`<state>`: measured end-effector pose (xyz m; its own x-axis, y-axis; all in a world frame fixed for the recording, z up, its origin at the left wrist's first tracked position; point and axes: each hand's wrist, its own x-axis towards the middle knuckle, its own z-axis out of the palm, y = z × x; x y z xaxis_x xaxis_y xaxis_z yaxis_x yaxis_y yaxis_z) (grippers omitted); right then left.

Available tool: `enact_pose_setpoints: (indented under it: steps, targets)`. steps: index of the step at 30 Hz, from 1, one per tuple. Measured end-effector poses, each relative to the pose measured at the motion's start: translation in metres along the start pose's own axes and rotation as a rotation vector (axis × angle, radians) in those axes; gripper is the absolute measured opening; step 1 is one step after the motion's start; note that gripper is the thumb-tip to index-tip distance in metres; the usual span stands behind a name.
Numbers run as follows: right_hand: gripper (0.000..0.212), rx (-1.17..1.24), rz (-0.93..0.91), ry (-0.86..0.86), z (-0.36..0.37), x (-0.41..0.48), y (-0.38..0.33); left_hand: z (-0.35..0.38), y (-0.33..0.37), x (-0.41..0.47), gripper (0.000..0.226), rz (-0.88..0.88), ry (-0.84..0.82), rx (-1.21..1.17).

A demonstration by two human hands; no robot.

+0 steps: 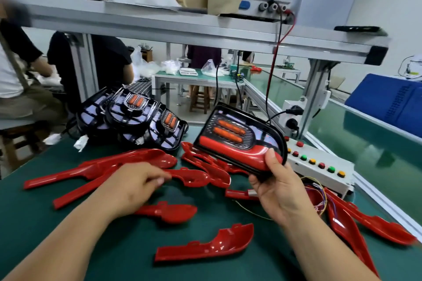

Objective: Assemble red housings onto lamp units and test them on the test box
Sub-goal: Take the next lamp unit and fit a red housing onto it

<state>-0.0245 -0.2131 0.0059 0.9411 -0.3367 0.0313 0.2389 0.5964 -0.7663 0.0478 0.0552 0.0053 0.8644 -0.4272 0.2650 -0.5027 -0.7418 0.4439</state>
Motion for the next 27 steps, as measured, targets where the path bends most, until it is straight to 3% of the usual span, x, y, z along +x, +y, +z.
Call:
enact_pose_setpoints:
  steps: [2,4,7,12,14,17,18,20,22,24,27]
  targets:
    - [0.046,-0.046,-0.015,-0.057,0.007,-0.005,0.005,0.004,0.014,-0.001,0.019,-0.088,0.203,-0.495]
    - [0.049,-0.115,-0.005,-0.128,0.012,-0.011,0.015,0.008,0.033,-0.003,0.032,-0.172,0.103,-1.036]
    - [0.052,-0.192,0.017,-0.218,0.018,-0.018,0.026,0.019,0.042,-0.006,0.034,-0.247,-0.024,-1.349]
    - [0.059,-0.262,0.024,-0.23,0.02,-0.021,0.029,0.029,0.03,-0.003,0.031,-0.251,-0.032,-1.485]
    - [0.059,-0.452,0.0,-0.259,0.019,-0.022,0.019,0.03,0.023,0.0,0.036,-0.236,-0.02,-1.502]
    - [0.068,-1.065,-0.21,-0.235,0.006,-0.015,-0.011,0.027,0.014,0.008,0.033,-0.245,0.058,-1.606]
    - [0.063,-1.35,-0.311,-0.163,0.0,-0.01,-0.024,0.026,0.011,0.01,0.032,-0.261,0.086,-1.659]
    - [0.04,-1.86,-0.419,-0.007,-0.011,-0.002,-0.044,0.024,0.006,0.012,0.056,-0.288,0.144,-1.712]
    - [0.026,-2.068,-0.267,0.063,-0.02,0.001,-0.056,0.024,0.003,0.013,0.07,-0.315,0.21,-1.742]
    - [0.021,-2.057,-0.092,0.108,-0.028,0.003,-0.058,0.023,0.003,0.014,0.06,-0.337,0.223,-1.772]
    - [0.018,-2.139,-0.088,0.215,-0.032,0.01,-0.055,0.021,0.005,0.014,0.064,-0.331,0.219,-1.804]
